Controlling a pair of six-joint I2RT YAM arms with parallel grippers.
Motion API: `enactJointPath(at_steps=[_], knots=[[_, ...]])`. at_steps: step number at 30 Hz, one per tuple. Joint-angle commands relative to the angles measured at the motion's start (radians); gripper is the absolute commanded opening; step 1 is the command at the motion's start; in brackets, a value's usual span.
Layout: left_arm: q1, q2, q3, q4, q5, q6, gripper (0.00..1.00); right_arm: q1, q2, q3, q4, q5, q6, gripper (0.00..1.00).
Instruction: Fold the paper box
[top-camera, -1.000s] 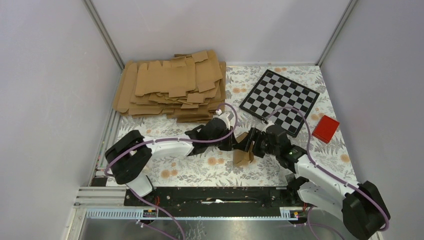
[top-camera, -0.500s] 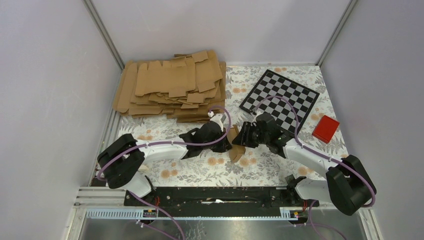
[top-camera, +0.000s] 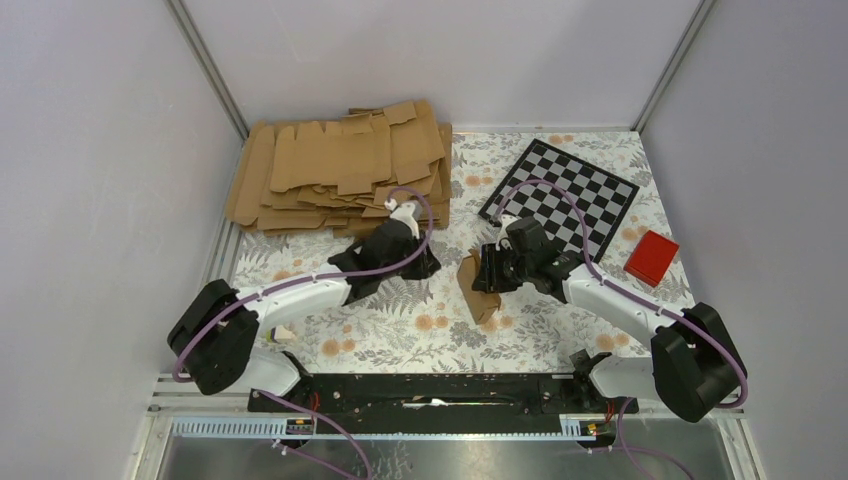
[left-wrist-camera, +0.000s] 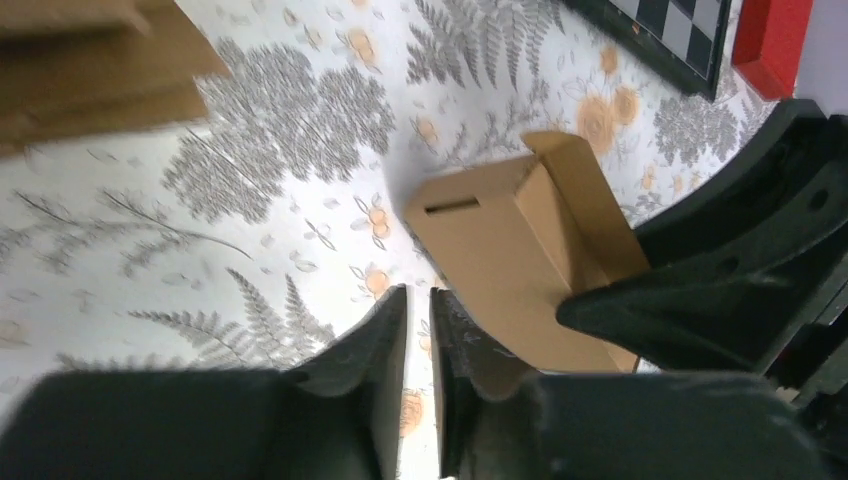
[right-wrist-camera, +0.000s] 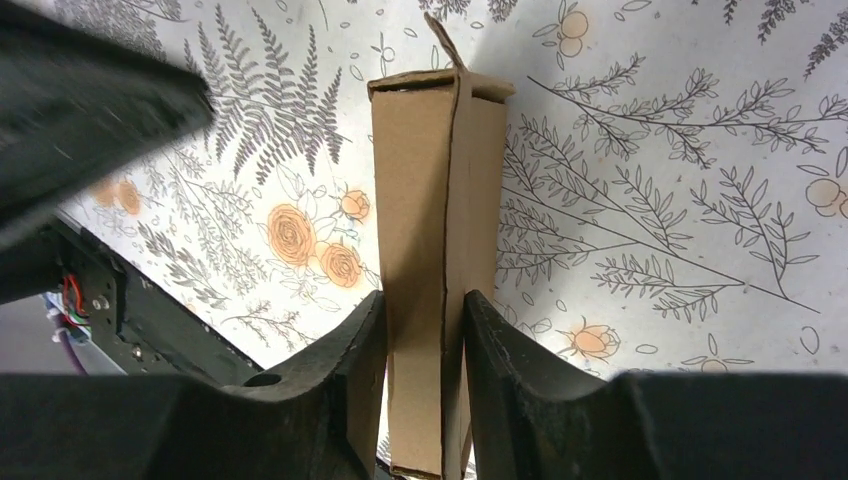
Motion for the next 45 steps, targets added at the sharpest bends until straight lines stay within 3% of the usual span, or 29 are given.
enactJointPath(at_steps=[1,4,9,15,26,37,45], knots=[[0.071,-0.030,-0.031,0.153,0.102,0.090,0.29,0.005,0.004,0.018,-0.059,0.004,-0.078,0.37],[0.090,-0.031,-0.071,0.317,0.206,0.104,0.49,0.005,-0.004,0.005,-0.040,-0.027,-0.098,0.37],[0.101,0.012,-0.093,0.495,0.349,0.168,0.58,0.004,-0.013,-0.011,-0.014,-0.057,-0.126,0.37],[0.109,0.095,-0.056,0.521,0.432,0.216,0.57,0.006,-0.010,-0.008,0.001,-0.099,-0.133,0.37],[0.114,0.218,-0.031,0.545,0.444,0.222,0.54,0.025,-0.006,-0.001,0.000,-0.116,-0.143,0.38],[0.114,0.240,-0.008,0.467,0.413,0.256,0.50,0.068,0.034,0.050,-0.081,0.000,-0.143,0.53],[0.114,0.221,-0.025,0.471,0.395,0.253,0.49,0.092,0.062,0.099,-0.131,0.068,-0.130,0.43]])
